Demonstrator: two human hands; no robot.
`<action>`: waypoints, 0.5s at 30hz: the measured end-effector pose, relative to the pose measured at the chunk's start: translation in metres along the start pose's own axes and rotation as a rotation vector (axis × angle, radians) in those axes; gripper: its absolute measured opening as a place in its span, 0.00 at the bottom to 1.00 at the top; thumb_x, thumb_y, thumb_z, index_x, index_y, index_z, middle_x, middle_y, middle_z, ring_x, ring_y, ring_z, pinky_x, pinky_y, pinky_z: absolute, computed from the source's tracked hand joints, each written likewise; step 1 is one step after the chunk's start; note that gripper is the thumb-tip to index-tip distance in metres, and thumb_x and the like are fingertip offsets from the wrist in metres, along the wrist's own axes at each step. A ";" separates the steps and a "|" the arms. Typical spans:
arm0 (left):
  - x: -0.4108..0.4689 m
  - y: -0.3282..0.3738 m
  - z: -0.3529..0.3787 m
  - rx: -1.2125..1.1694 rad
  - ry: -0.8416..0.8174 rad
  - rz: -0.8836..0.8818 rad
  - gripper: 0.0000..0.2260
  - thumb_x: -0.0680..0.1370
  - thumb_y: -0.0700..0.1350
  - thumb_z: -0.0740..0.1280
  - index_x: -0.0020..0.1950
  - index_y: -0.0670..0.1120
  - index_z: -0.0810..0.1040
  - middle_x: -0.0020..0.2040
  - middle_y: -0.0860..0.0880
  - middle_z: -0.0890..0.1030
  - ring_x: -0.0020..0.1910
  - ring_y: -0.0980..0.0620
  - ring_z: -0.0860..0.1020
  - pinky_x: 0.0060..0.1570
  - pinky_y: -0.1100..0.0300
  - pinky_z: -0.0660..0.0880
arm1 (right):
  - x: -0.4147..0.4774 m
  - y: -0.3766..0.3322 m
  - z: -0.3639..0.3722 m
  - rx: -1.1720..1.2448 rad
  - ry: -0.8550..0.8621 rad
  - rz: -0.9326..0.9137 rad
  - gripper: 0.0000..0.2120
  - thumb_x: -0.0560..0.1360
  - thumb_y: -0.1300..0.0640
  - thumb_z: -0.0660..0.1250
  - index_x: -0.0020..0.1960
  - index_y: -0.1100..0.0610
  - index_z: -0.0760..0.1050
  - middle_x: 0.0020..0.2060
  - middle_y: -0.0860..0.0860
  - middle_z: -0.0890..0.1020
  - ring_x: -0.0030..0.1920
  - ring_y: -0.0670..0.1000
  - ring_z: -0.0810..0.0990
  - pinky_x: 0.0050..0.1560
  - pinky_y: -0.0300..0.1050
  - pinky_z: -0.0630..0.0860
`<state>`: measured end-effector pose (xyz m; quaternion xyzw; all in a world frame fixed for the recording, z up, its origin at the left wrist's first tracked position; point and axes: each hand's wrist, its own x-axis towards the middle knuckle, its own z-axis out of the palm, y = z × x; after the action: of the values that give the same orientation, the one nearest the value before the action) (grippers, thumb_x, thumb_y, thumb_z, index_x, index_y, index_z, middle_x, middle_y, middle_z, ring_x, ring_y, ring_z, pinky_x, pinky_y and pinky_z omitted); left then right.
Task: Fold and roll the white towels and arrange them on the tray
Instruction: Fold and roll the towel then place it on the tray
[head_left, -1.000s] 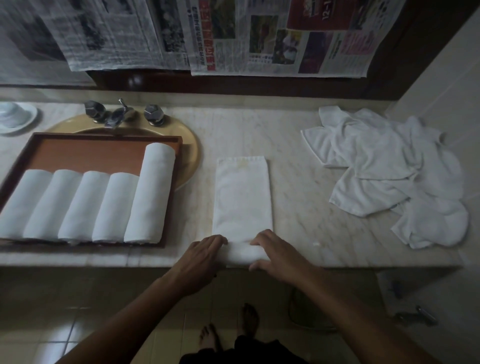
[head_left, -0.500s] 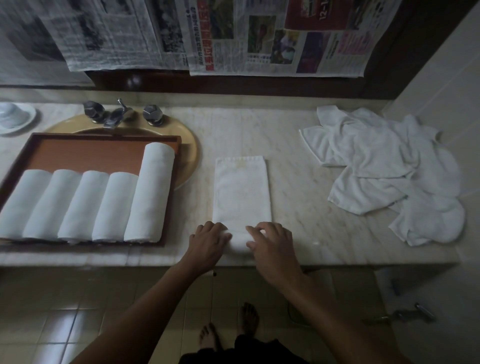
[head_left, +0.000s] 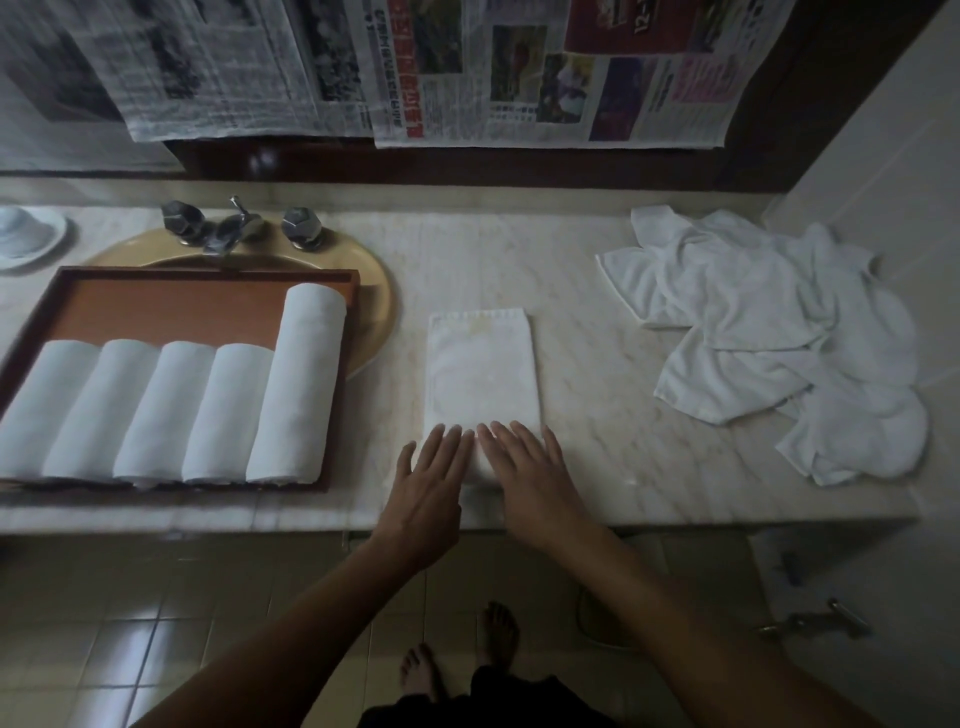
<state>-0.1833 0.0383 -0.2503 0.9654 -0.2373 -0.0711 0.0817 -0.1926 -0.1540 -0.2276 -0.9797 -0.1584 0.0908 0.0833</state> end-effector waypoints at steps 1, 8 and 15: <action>0.006 -0.004 0.000 0.011 -0.001 0.003 0.41 0.75 0.41 0.69 0.84 0.44 0.52 0.84 0.43 0.54 0.83 0.42 0.51 0.79 0.41 0.53 | 0.005 0.003 -0.004 0.001 -0.009 -0.009 0.43 0.77 0.55 0.67 0.84 0.52 0.46 0.83 0.53 0.55 0.82 0.57 0.52 0.81 0.61 0.47; 0.029 -0.014 -0.025 -0.080 -0.070 0.040 0.35 0.75 0.42 0.70 0.80 0.44 0.61 0.76 0.46 0.68 0.74 0.46 0.67 0.71 0.50 0.68 | 0.024 0.017 -0.022 0.009 -0.095 -0.051 0.39 0.77 0.50 0.70 0.82 0.51 0.53 0.73 0.52 0.69 0.70 0.55 0.70 0.71 0.54 0.66; -0.010 -0.012 -0.028 -0.087 -0.150 0.105 0.29 0.77 0.49 0.68 0.76 0.48 0.62 0.71 0.47 0.73 0.65 0.47 0.74 0.64 0.50 0.73 | -0.012 0.010 -0.018 0.172 -0.159 0.023 0.31 0.76 0.46 0.73 0.72 0.47 0.61 0.65 0.51 0.74 0.61 0.54 0.73 0.61 0.51 0.74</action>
<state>-0.1817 0.0568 -0.2239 0.9390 -0.2900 -0.1492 0.1090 -0.1969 -0.1695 -0.2103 -0.9604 -0.1446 0.1822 0.1531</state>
